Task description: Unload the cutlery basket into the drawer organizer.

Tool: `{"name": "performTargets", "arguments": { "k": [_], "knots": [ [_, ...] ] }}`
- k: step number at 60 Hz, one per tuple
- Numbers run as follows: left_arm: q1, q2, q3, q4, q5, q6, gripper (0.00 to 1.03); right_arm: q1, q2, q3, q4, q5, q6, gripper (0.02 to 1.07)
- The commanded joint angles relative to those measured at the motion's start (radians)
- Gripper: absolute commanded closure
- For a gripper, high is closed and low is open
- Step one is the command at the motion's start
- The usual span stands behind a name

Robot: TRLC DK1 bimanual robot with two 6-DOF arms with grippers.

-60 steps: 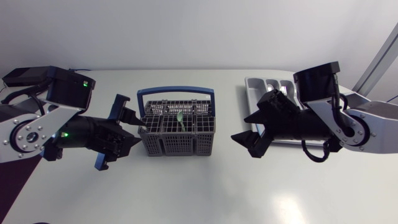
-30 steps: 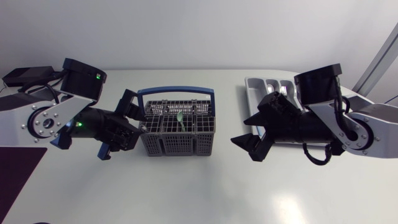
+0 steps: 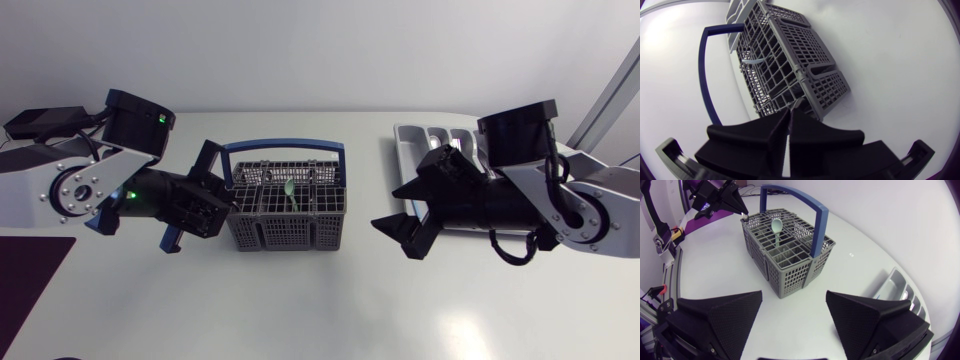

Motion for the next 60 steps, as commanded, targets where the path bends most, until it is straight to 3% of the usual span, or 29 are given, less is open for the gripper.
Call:
{"name": "performTargets", "arguments": {
  "k": [1, 36, 60],
  "knots": [
    [-0.012, 0.011, 0.024, -0.002, -0.009, 0.026, 0.97, 0.007, -0.015, -0.037, -0.003, -0.004, -0.009, 0.15],
    [0.014, -0.175, -0.005, 0.031, 0.064, -0.054, 0.99, 0.026, -0.110, -0.048, -0.042, 0.013, -0.003, 0.15],
    [0.046, -0.303, 0.020, -0.021, 0.080, -0.033, 0.99, 0.050, -0.161, -0.068, -0.046, 0.037, 0.006, 0.15]
  ]
}}
